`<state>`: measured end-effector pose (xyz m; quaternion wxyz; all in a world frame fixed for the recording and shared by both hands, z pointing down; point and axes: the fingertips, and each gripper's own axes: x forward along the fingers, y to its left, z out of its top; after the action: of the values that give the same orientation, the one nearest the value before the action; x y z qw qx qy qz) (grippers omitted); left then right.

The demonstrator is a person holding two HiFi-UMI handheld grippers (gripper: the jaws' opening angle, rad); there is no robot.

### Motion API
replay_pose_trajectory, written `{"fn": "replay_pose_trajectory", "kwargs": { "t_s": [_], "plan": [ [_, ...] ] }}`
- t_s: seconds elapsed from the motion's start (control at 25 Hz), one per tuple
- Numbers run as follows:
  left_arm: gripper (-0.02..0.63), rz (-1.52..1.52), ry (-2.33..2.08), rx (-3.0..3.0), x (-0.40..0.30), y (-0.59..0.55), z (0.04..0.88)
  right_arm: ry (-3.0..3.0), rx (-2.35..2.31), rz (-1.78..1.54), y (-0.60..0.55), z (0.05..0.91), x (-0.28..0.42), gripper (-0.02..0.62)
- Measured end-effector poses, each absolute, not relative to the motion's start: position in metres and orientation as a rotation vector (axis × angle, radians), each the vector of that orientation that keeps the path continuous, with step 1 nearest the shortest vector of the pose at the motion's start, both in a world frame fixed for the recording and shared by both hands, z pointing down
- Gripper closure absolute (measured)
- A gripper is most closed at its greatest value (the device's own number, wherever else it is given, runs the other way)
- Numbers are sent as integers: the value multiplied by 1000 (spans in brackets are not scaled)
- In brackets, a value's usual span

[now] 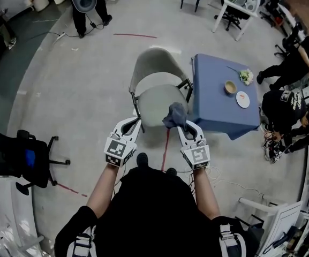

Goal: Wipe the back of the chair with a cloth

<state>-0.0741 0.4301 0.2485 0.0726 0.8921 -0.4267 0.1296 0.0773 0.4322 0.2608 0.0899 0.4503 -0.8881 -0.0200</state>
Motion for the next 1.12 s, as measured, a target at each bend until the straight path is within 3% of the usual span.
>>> {"fn": "replay_pose_trajectory", "kwargs": {
  "t_s": [0.4,1.12],
  "plan": [
    [583,393,-1278,2668,-140,382,258,-2593,1349,-20,388,270,18,517],
    [583,368,-1198,2695,-158,349,265,-2522,1389,11,364,283,-1,517]
  ]
}}
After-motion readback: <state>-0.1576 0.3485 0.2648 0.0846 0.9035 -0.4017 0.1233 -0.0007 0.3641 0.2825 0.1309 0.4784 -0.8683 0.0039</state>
